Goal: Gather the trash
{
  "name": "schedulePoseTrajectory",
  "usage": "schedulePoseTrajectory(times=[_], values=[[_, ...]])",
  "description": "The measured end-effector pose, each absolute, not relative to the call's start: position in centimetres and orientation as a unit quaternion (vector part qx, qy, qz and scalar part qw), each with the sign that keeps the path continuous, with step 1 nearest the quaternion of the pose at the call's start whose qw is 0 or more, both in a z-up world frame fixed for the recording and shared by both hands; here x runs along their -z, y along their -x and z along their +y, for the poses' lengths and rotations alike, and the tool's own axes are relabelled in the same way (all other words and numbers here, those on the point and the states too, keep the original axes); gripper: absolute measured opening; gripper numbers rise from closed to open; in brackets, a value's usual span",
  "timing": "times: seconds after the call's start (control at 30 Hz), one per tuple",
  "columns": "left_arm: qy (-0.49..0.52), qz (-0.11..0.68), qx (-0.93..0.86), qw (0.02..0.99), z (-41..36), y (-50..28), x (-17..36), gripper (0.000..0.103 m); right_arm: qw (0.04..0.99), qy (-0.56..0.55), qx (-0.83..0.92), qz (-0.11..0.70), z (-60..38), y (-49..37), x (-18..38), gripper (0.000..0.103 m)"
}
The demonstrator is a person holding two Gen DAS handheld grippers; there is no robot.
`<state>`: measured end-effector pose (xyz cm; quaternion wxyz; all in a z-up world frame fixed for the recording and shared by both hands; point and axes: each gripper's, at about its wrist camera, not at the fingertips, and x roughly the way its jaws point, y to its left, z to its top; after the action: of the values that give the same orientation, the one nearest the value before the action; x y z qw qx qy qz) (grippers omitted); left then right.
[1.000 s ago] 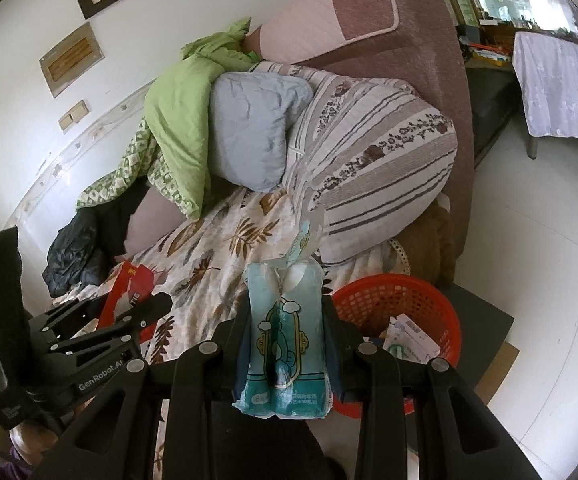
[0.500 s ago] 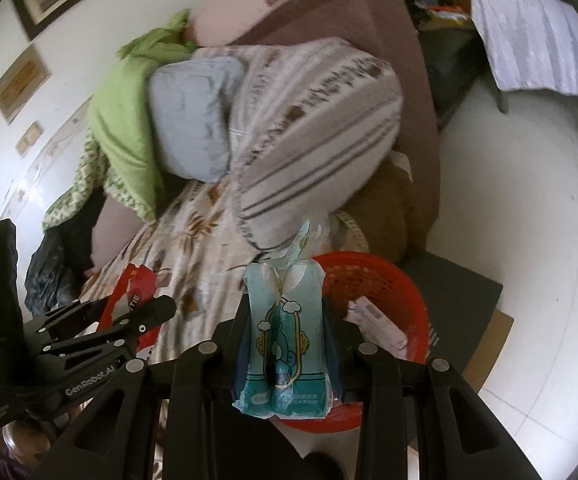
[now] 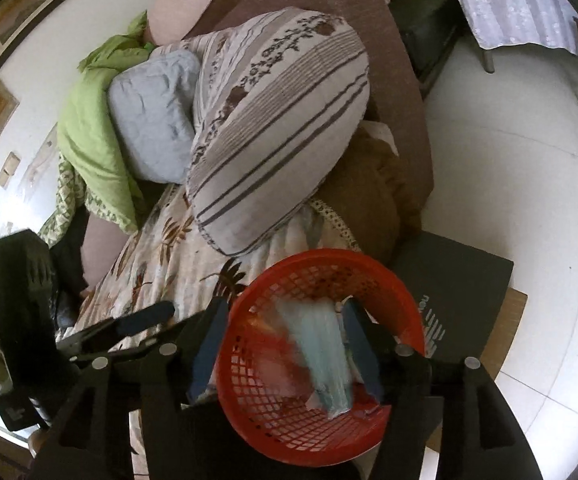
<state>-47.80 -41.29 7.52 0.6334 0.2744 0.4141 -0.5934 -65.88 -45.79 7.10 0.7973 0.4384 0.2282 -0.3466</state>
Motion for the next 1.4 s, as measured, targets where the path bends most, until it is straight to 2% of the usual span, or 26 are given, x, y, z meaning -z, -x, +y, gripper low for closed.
schedulePoseTrajectory(times=[0.23,0.43,0.7,0.8,0.93,1.2,1.4], values=[[-0.273,0.378,0.586,0.663,-39.1,47.5,-9.4,0.082,0.798,-0.430,0.359,0.224,-45.5,66.1,-7.7,0.063],[-0.258,0.293,0.567,0.725,-35.3,47.9,-13.2,0.083,0.810,-0.396,0.377,0.214,-43.6,66.3,-9.7,0.065],[-0.188,0.150,0.489,0.839,-27.8,48.5,-20.0,0.101,0.834,-0.329,0.394,0.203,-39.8,65.9,-13.7,0.072],[-0.144,0.113,0.466,0.866,-24.7,48.4,-22.6,0.103,0.843,-0.302,0.397,0.202,-38.2,65.8,-15.3,0.074],[-0.086,0.094,0.449,0.884,-21.0,47.8,-25.4,0.103,0.853,-0.260,0.405,0.200,-35.8,65.8,-17.4,0.076],[-0.060,0.059,0.417,0.905,-16.7,49.3,-27.9,0.103,0.868,-0.206,0.416,0.175,-32.0,66.5,-20.4,0.083],[-0.044,0.112,0.440,0.890,-15.7,48.3,-26.9,0.103,0.872,-0.201,0.406,0.184,-31.2,66.0,-20.2,0.084]])
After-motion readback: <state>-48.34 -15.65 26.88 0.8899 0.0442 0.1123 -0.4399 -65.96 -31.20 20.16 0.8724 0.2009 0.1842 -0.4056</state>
